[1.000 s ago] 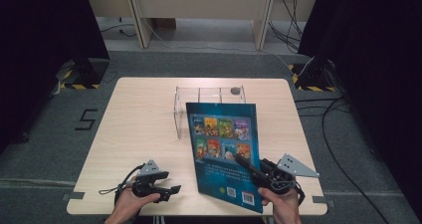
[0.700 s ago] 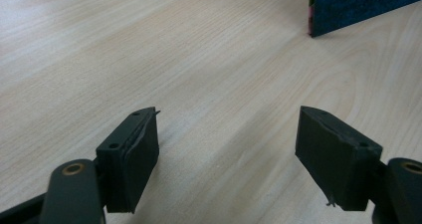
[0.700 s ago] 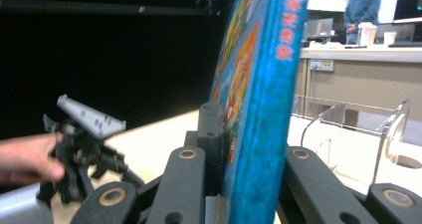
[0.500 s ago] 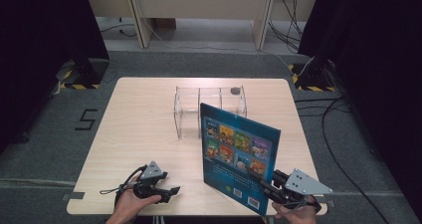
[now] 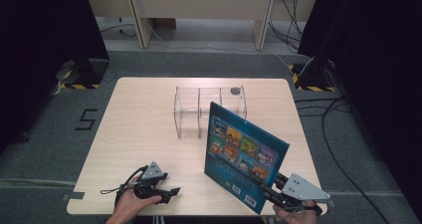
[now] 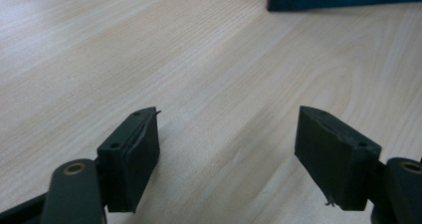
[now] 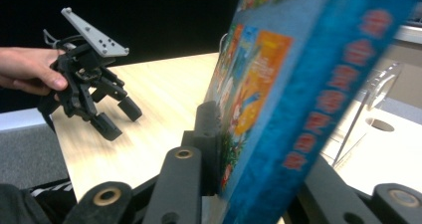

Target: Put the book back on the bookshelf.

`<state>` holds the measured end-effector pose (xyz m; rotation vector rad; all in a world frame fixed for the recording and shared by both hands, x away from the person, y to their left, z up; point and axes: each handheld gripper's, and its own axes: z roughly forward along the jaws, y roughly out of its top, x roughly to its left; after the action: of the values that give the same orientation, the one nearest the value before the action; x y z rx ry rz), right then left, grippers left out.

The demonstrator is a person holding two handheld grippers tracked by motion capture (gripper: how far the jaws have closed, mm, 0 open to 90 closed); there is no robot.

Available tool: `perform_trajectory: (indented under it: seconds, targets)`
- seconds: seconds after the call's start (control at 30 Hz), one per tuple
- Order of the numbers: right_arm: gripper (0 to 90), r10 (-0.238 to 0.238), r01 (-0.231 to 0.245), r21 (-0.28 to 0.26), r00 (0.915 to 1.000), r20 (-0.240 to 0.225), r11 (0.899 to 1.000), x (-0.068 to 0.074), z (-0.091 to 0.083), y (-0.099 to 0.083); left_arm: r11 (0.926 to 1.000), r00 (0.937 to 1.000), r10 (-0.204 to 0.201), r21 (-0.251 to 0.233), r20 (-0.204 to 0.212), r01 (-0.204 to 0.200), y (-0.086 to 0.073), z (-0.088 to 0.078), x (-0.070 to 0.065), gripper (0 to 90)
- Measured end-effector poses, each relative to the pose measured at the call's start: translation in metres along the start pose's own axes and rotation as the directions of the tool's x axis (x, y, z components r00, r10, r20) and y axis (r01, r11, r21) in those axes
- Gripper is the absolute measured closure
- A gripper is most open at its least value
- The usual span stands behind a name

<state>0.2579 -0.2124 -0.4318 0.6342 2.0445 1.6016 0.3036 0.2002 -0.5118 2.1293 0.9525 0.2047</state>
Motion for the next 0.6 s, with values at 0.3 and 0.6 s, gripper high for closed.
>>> perform_trajectory:
  seconds: [0.3,0.6]
  targets:
    - [81.8,0.003,-0.004,0.027,0.9993,0.037,1.0,0.001,0.005,-0.011,1.0,0.9999,0.007,0.004,-0.012,-0.007,-0.001,0.001,0.001,25.1]
    - [82.1,0.079,-0.079,0.003,0.9945,0.07,0.997,-0.004,0.004,-0.012,0.9999,0.9999,0.011,0.003,-0.013,-0.011,0.0,0.001,0.001,24.8]
